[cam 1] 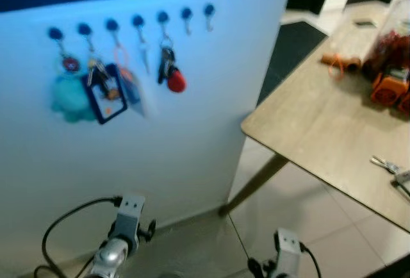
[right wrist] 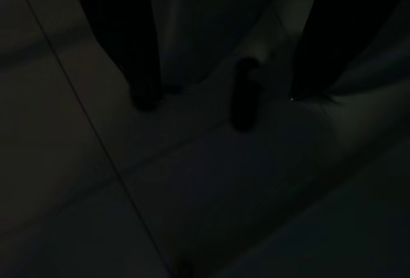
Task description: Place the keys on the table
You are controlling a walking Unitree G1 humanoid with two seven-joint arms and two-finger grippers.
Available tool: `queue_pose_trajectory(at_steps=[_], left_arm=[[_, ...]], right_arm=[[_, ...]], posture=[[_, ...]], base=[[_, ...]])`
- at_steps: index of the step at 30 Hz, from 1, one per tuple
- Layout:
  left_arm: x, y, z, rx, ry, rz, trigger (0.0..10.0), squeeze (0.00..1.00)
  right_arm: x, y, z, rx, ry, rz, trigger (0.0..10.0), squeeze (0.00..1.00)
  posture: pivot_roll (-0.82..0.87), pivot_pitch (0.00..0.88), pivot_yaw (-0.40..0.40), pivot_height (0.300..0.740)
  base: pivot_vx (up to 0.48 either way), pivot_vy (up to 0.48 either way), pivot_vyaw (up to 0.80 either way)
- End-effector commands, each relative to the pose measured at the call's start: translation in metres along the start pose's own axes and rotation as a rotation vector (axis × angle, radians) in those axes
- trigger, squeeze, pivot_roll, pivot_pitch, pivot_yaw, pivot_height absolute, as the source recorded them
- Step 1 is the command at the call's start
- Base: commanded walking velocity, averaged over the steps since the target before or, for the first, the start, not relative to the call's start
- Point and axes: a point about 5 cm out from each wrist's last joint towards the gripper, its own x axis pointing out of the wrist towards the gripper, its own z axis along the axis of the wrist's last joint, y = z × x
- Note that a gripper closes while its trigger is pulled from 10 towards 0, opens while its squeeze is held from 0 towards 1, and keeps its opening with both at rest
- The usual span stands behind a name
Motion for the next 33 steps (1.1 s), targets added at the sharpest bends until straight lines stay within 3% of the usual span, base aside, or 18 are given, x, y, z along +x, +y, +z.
queue_pose_trajectory(at_steps=[1, 21, 33], left_arm=[[-0.0006, -0.0004, -0.0038, -0.002, 0.023, -0.002, 10.0, 0.0], [0.0001, 0.0019, -0.0036, 0.02, 0.042, -0.014, 10.0, 0.0], [0.0005, -0.0008, -0.0022, 0.025, 0.03, -0.038, 10.0, 0.0]], right_arm=[[-0.0014, -0.0016, -0.0057, 0.01, 0.016, -0.006, 10.0, 0.0], [-0.0023, -0.0034, -0.0069, 0.019, 0.005, -0.018, 10.0, 0.0], [-0.0034, -0.0077, -0.0047, 0.054, -0.027, -0.044, 10.0, 0.0]], posture=[[0.07, 0.022, -0.014, 0.74], [0.07, 0.002, -0.005, 0.74], [0.07, 0.0, -0.006, 0.74]], base=[[0.0, 0.0, 0.8], [0.0, 0.0, 0.8], [0.0, 0.053, 0.0]])
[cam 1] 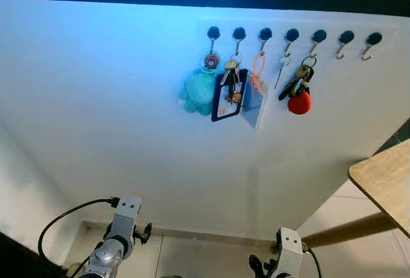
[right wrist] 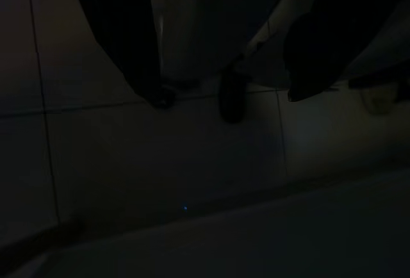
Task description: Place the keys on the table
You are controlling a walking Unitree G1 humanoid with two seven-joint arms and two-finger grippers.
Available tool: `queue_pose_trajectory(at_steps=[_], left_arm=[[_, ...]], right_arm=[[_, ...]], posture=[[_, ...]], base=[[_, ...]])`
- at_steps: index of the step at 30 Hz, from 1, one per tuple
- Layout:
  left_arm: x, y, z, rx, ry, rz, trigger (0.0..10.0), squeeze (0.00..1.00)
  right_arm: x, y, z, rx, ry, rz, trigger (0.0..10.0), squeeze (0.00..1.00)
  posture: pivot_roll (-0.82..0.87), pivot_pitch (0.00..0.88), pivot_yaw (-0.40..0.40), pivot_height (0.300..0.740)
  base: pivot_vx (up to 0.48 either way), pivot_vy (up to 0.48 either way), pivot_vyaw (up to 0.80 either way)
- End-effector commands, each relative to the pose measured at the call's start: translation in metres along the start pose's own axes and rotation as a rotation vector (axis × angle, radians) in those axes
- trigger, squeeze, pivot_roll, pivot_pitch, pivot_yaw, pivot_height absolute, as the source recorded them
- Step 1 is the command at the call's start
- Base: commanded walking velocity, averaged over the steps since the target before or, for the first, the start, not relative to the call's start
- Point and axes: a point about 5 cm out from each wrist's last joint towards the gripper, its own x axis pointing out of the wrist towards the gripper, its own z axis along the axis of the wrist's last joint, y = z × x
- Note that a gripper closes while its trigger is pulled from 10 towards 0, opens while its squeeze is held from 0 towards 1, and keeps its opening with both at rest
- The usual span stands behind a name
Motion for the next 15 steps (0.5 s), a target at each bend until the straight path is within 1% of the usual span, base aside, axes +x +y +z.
queue_pose_trajectory(at_steps=[1, 6, 8, 11, 13, 14, 15], left_arm=[[0.0007, -0.0039, 0.0015, 0.012, -0.012, -0.02, 10.0, 0.0], [0.0007, -0.0055, 0.003, 0.013, -0.029, -0.029, 10.0, 0.0], [0.0007, -0.0062, 0.0049, 0.033, -0.045, -0.035, 10.0, 0.0], [0.0007, -0.0069, 0.0053, 0.02, -0.05, -0.038, 10.0, 0.0], [0.0007, -0.0074, 0.0061, 0.046, -0.053, -0.052, 10.0, 0.0], [0.0007, -0.0074, 0.0061, 0.046, -0.053, -0.052, 10.0, 0.0], [0.0007, -0.0075, 0.0067, 0.075, -0.053, -0.065, 10.0, 0.0]], right_arm=[[-0.0007, -0.0014, -0.0013, 0.015, -0.002, -0.004, 10.0, 0.0], [-0.0007, -0.0009, -0.0017, 0.018, -0.004, -0.002, 10.0, 0.0], [-0.0007, -0.0008, -0.0018, 0.018, -0.004, -0.001, 10.0, 0.0], [-0.0007, -0.0002, -0.0023, 0.021, -0.004, 0.0, 10.0, 0.0], [-0.0008, 0.0003, -0.0027, 0.023, -0.005, 0.002, 10.0, 0.0], [-0.0008, 0.0003, -0.0027, 0.023, -0.005, 0.002, 10.0, 0.0], [-0.0008, 0.0006, -0.0031, 0.027, -0.005, 0.004, 10.0, 0.0]], posture=[[0.07, 0.0, -0.006, 0.74], [0.07, 0.0, -0.008, 0.74], [0.07, 0.0, -0.008, 0.74], [0.07, 0.0, -0.007, 0.74], [0.07, 0.0, -0.006, 0.74], [0.07, 0.0, -0.006, 0.74], [0.07, 0.0, -0.004, 0.74]], base=[[0.0, 0.386, 0.0], [0.0, 0.48, 0.0], [0.0, 0.0, 0.0], [0.0, 0.0, 0.0], [0.0, 0.0, 0.0], [0.0, 0.0, 0.0], [0.0, -0.48, 0.0]])
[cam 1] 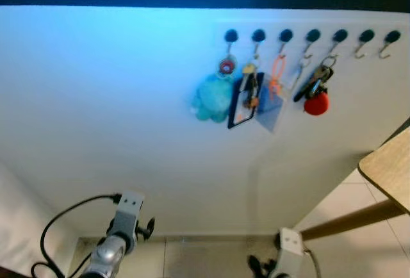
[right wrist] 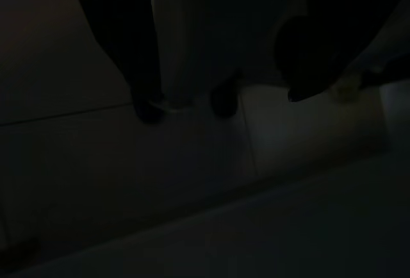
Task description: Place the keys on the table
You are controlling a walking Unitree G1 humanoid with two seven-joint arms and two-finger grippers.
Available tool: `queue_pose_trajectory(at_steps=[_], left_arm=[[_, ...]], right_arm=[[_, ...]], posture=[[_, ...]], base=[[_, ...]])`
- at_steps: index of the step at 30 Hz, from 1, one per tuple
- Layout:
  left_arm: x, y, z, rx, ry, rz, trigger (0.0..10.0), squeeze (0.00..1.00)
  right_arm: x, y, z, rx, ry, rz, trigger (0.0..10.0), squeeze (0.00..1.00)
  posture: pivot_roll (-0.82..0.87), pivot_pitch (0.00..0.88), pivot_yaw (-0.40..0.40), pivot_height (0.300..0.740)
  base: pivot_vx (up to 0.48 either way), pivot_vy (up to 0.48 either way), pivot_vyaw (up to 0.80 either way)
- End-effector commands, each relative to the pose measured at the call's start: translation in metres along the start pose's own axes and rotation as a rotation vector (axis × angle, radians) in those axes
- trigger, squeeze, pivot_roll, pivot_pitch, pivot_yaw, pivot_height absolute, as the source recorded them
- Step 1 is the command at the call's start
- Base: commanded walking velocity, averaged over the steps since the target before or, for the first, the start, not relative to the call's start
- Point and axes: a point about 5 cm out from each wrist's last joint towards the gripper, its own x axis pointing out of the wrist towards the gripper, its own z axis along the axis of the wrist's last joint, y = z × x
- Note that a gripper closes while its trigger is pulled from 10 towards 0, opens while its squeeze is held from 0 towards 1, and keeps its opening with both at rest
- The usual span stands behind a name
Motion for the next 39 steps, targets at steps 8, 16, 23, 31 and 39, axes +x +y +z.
queue_pose_trajectory(at_steps=[8, 16, 23, 31, 39], left_arm=[[-0.0034, -0.0011, -0.0074, 0.05, 0.025, -0.032, 10.0, 0.0], [-0.0037, -0.0025, -0.009, 0.048, 0.03, -0.033, 10.0, 0.0], [-0.0044, 0.0016, -0.0115, 0.042, 0.047, 0.019, 10.0, 0.0], [-0.0054, 0.0054, -0.0122, 0.07, 0.054, 0.039, 10.0, 0.0], [-0.0044, 0.0034, -0.0131, 0.037, 0.064, 0.046, 10.0, 0.0]], right_arm=[[-0.0012, -0.0031, -0.0003, 0.021, -0.015, -0.011, 10.0, 0.0], [-0.0015, -0.0026, -0.0022, 0.028, -0.012, -0.01, 10.0, 0.0], [-0.0016, -0.0011, -0.0038, 0.038, -0.011, -0.005, 10.0, 0.0], [-0.0016, -0.0008, -0.0041, 0.045, -0.014, -0.005, 10.0, 0.0], [-0.0018, -0.0025, -0.0026, 0.051, -0.021, -0.01, 10.0, 0.0]], posture=[[0.07, 0.0, 0.0, 0.74], [0.07, 0.0, 0.0, 0.74], [0.07, 0.0, 0.001, 0.74], [0.07, 0.002, 0.002, 0.74], [0.07, 0.01, 0.001, 0.74]], base=[[0.0, -0.48, 0.0], [0.0, -0.48, 0.0], [0.0, -0.137, 0.0], [0.0, 0.0, 0.0], [0.0, 0.032, 0.0]])
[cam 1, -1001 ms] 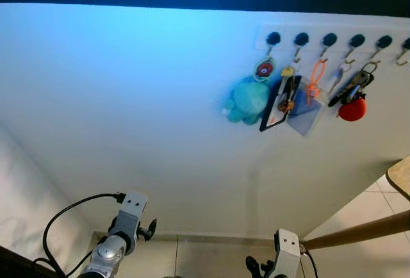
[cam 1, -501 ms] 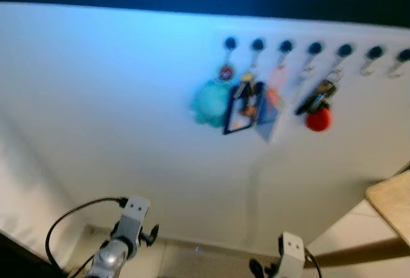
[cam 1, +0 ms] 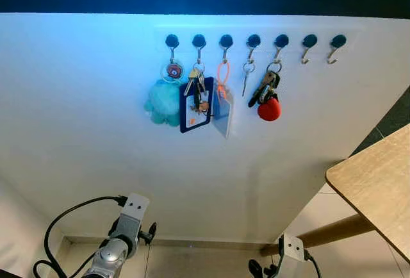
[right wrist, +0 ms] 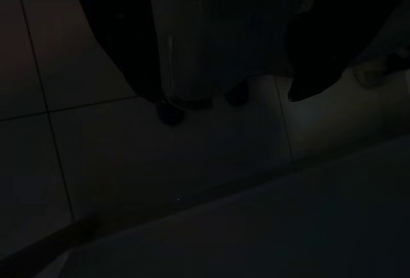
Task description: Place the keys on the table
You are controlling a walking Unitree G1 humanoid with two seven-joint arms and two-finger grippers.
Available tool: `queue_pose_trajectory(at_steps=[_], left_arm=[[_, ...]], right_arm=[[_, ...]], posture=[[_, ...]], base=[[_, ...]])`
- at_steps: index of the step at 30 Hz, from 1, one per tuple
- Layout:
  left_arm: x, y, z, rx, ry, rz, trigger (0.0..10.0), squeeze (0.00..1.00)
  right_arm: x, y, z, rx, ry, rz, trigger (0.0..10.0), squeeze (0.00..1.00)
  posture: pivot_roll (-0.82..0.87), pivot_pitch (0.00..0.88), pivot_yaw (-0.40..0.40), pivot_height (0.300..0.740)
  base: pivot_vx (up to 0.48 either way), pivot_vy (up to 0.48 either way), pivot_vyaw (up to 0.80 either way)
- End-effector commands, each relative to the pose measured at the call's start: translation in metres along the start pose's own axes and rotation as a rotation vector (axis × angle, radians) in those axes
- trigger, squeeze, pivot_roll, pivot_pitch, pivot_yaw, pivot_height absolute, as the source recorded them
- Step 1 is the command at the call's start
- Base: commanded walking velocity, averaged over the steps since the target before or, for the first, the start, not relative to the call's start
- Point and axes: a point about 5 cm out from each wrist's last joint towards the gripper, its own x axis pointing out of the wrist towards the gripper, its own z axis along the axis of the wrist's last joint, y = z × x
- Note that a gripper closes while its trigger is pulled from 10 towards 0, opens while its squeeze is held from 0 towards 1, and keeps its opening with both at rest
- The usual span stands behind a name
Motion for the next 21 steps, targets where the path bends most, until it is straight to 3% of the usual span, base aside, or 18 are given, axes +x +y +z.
queue_pose_trajectory(at_steps=[1, 5, 21], left_arm=[[-0.0001, 0.0019, -0.0016, -0.009, 0.016, 0.008, 10.0, 0.0], [0.0011, -0.0016, -0.0001, -0.003, 0.013, -0.002, 10.0, 0.0], [-0.0002, -0.001, -0.0008, 0.015, 0.001, -0.016, 10.0, 0.0]], right_arm=[[0.0005, 0.0006, 0.0022, 0.006, -0.012, 0.001, 10.0, 0.0], [0.0001, -0.0008, 0.0022, 0.011, -0.014, -0.005, 10.0, 0.0], [0.0, -0.0004, 0.0021, 0.024, -0.025, -0.011, 10.0, 0.0]], posture=[[0.06, 0.011, 0.001, 0.74], [0.06, 0.015, 0.003, 0.74], [0.07, 0.028, -0.001, 0.74]], base=[[0.0, 0.48, 0.0], [0.0, 0.445, 0.0], [0.0, 0.0, 0.0]])
